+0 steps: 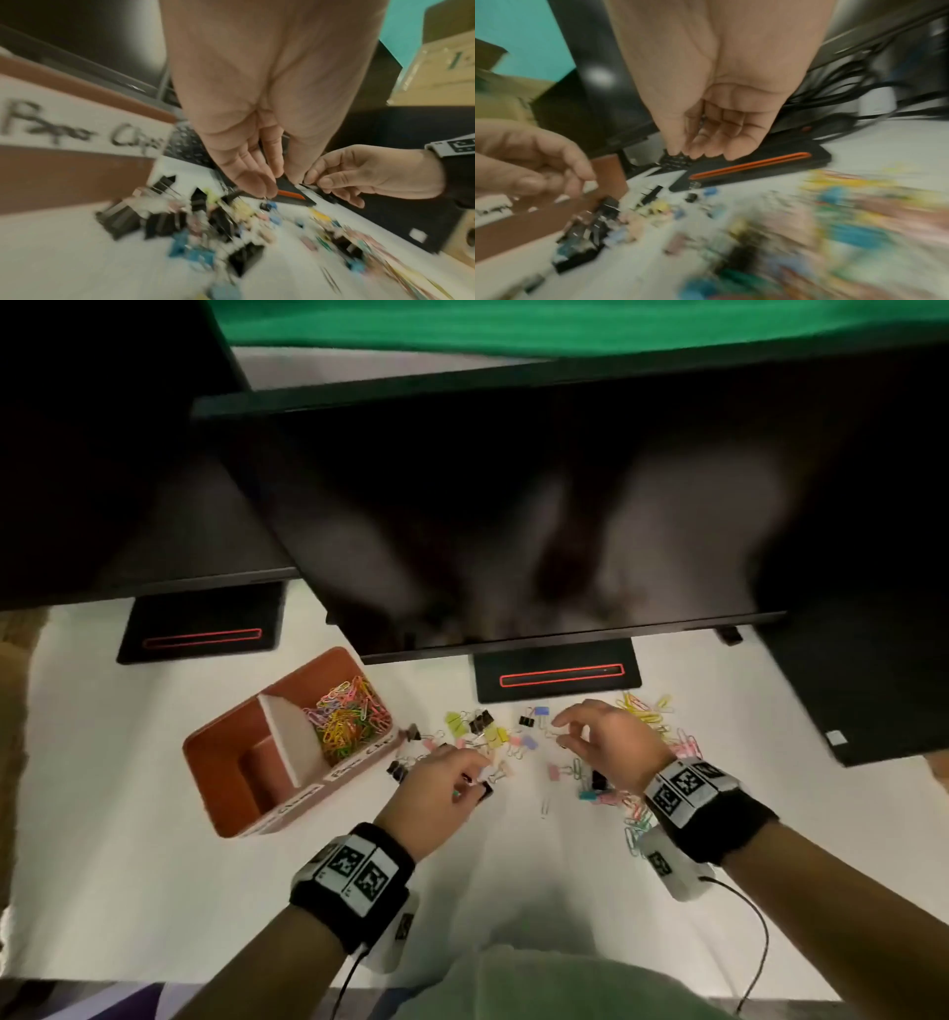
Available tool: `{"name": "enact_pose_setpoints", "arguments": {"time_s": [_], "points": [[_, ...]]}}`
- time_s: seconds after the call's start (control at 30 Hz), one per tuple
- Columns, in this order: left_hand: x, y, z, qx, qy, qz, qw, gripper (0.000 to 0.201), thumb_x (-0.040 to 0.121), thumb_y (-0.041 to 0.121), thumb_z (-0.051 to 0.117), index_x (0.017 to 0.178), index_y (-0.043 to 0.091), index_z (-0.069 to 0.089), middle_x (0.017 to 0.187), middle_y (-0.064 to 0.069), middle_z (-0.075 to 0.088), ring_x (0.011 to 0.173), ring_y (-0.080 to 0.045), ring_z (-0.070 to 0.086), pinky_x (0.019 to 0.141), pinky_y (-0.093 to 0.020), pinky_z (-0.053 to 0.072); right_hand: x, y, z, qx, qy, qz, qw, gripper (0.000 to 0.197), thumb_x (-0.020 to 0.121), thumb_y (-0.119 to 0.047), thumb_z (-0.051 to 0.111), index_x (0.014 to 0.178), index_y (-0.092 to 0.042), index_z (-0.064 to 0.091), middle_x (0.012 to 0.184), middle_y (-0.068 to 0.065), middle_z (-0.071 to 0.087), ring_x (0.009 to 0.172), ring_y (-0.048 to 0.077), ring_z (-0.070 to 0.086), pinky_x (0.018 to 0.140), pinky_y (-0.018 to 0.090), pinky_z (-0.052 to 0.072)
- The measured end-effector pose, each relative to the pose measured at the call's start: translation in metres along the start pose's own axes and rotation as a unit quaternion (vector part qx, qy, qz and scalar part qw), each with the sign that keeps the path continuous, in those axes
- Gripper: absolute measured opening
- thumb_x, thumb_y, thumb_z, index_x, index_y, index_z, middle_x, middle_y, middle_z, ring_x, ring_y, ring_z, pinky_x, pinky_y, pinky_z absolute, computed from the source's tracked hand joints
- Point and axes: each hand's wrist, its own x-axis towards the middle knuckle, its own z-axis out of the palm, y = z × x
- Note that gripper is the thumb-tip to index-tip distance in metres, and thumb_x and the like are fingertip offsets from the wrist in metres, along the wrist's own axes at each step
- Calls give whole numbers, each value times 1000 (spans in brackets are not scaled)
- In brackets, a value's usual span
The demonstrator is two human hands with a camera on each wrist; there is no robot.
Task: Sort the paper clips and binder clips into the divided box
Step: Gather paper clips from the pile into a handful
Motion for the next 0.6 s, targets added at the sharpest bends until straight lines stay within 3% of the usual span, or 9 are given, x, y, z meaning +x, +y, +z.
{"name": "enact_pose_setpoints", "arguments": {"time_s": [0.13,0.2,0.3,0.4,0.5,0.6], "points": [[22,26,47,31,-76,13,997,30,86,18,59,116,21,57,110,1,55,80,-8,57,75,-16,44,-30,64,-11,-2,-2,65,998,18,86,-26,63,103,-22,67,100,0,68,86,17,64,79,28,51],[32,41,65,46,-94,22,994,33,86,19,59,118,21,54,112,1,51,85,-12,56,78,-21,44,-38,83,-13,5,-1,69,998,19,85,-27,65,104,-24,68,104,-1,69,83,14,62,79,28,52],[46,57,88,67,-103,27,992,33,85,21,61,117,20,54,112,0,49,89,-18,57,83,-30,47,-44,95,-12,30,-29,31,999,29,80,-27,70,109,-23,66,104,1,65,79,9,55,80,34,54],[58,66,109,84,-92,10,992,29,81,24,65,108,19,57,108,0,49,91,-18,55,80,-29,47,-45,96,-7,-1,-61,-18,998,41,78,-34,71,116,-25,61,112,-1,60,89,12,56,81,29,51],[65,69,123,114,-70,-14,991,26,79,21,67,103,15,58,104,-2,53,91,-20,55,79,-31,47,-40,91,4,-27,-58,-61,996,47,77,-44,69,119,-27,59,107,-2,59,95,16,55,82,31,49],[66,70,129,113,-50,-21,992,19,79,15,65,97,13,58,100,-4,55,87,-20,56,79,-35,49,-31,88,13,-36,-53,-59,996,41,79,-37,68,118,-27,59,108,0,56,97,18,55,83,34,51]]}}
